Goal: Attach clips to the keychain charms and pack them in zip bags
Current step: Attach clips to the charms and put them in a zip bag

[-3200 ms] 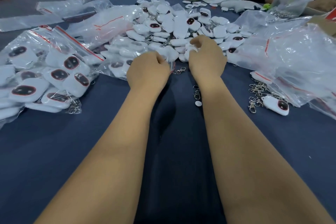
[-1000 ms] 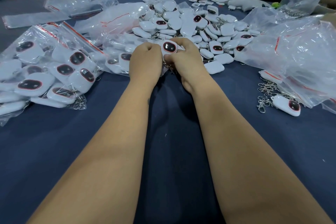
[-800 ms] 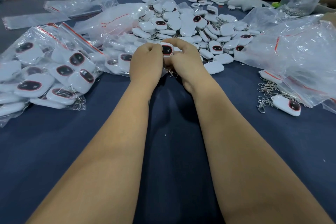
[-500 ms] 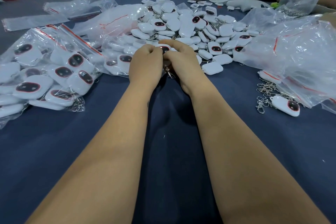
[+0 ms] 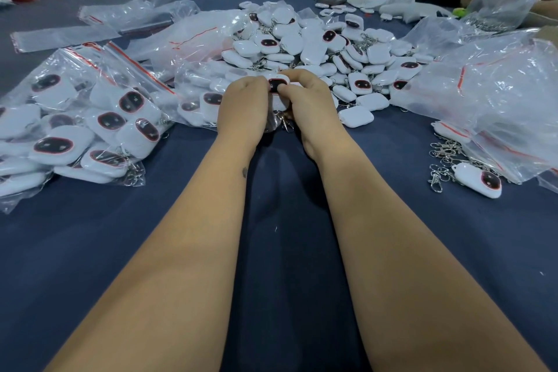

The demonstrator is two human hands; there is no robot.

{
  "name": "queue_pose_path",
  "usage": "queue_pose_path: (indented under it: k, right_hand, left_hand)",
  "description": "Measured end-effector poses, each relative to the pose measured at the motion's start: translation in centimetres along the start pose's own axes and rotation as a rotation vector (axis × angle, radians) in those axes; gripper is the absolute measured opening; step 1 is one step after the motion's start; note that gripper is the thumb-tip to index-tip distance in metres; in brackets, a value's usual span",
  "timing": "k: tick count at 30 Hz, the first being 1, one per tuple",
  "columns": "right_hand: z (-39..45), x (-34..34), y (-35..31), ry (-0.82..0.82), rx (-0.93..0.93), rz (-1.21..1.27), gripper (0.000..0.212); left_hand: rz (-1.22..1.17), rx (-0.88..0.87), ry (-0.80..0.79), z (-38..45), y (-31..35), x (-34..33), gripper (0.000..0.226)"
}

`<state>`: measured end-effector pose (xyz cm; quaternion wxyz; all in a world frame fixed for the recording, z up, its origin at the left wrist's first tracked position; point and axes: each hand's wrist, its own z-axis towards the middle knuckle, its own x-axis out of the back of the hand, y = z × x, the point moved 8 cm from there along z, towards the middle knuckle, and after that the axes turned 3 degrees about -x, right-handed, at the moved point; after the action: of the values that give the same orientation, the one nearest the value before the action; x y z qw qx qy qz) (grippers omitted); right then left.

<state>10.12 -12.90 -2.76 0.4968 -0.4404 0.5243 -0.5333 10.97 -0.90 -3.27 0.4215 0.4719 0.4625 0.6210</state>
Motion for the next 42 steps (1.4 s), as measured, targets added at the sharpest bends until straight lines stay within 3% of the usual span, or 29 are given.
queue_pose_path:
  k: [5,15,20,32,37,42]
  right_hand:
    - [0.0,0.1,0.0,-0.006,-0.002,-0.081,0.029]
    - [0.3,0.1,0.1,0.023,-0.005,-0.085,0.027]
    - [0.3,0.0,0.1,-0.002,0.005,0.013,0.025]
    - [-0.1,-0.1,-0.1,-0.004,0.006,0.013,0.014]
    - [-0.5,1.2,-1.2,0.157,0.07,0.19,0.014]
    - [-0.6,3.5,-1.1,0.317,0.041,0.359,0.018]
  left_hand:
    - [-0.132,-0.009,-0.018,-0.4,-0.2,-0.1,0.01]
    - [-0.162,0.054,0.034,-0.2,-0.1,0.4,0.016]
    - [-0.145,-0.03,-0.033,-0.7,0.4,0.0,0.011]
    - [-0.157,-0.061,-0.023,-0.8,0.5,0.1,0.017]
    - [-0.176,-0.018,0.09,-0.6,0.2,0.7,0.019]
    - [0.097,-0.162,0.115,-0.8,1.1,1.2,0.024]
